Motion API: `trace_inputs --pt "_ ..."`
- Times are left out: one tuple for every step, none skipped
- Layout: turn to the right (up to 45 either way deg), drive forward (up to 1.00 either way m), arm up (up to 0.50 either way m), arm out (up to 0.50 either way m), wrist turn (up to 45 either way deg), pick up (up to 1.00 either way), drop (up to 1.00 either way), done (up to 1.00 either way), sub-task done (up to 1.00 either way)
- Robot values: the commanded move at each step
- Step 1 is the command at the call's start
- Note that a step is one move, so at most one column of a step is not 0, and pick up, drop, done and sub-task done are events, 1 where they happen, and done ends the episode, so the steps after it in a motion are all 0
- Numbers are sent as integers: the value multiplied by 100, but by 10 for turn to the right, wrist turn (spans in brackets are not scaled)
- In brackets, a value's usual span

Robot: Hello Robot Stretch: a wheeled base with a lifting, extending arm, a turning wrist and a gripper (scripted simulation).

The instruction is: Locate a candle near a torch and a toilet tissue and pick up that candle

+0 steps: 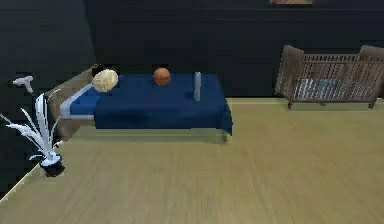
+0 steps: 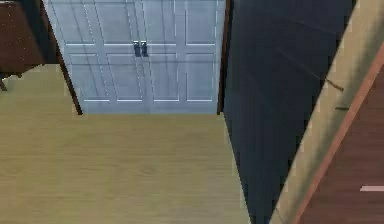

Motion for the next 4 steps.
trace_inputs --pt "-450 0 0 0 0 0 0 0 0" --pt "-450 0 0 0 0 0 0 0 0" --pt "-450 0 0 0 0 0 0 0 0" --pt "-390 0 0 0 0 0 0 0 0"
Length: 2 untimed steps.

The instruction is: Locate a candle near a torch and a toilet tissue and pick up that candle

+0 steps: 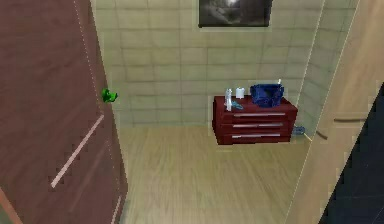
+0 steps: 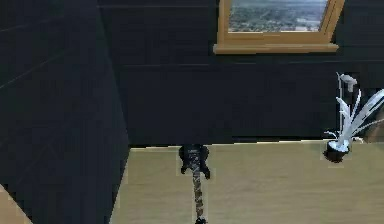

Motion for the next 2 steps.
trace_inputs --pt "0 70 0 0 0 0 0 0 0" --pt "390 0 0 0 0 0 0 0 0"
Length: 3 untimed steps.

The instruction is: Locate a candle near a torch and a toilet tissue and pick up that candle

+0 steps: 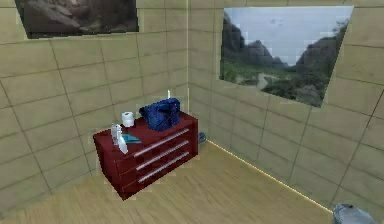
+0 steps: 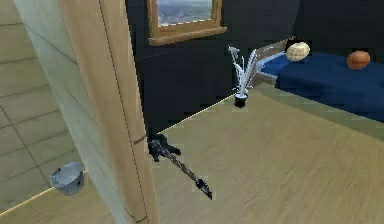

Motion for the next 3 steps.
trace_inputs --pt "0 25 0 0 0 0 0 0 0" --pt "30 0 0 0 0 0 0 0 0" --pt "0 90 0 0 0 0 0 0 0"
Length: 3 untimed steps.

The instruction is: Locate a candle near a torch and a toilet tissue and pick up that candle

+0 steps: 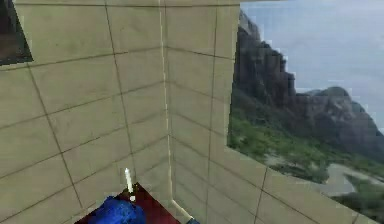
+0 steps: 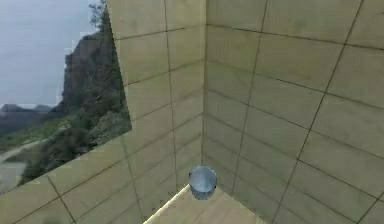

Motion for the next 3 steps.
trace_inputs --pt "-450 0 0 0 0 0 0 0 0" --pt "0 5 0 0 0 0 0 0 0" --pt "-450 0 0 0 0 0 0 0 0"
